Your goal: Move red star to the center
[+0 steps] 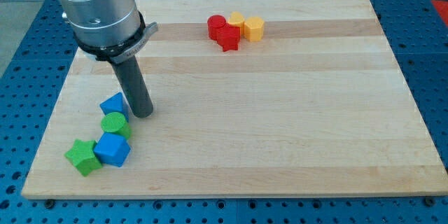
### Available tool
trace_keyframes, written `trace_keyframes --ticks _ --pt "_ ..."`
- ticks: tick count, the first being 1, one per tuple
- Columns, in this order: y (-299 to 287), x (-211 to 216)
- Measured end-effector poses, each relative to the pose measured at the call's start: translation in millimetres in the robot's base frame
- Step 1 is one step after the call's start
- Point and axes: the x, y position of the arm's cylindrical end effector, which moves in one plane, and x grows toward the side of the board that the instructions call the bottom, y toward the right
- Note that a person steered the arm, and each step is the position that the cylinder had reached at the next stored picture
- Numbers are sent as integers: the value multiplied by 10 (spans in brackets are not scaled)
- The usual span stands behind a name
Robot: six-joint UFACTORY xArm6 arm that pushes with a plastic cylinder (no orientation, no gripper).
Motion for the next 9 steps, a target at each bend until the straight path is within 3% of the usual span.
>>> trace_keyframes --ticks 3,6,7,8,9 --pt "-29 257" --pt "207 -1612" --pt "712 -1929" --pt "1301 -1974" --pt "1716 -1648"
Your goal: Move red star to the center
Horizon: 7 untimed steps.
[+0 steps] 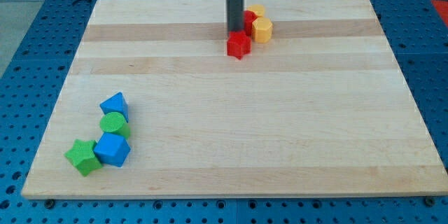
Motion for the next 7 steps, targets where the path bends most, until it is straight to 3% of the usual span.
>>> trace_keyframes --ticks 1,2,4,5,7 --pt "255 384" --pt "223 446" --pt "-98 105" --pt "-178 300" --pt "237 968"
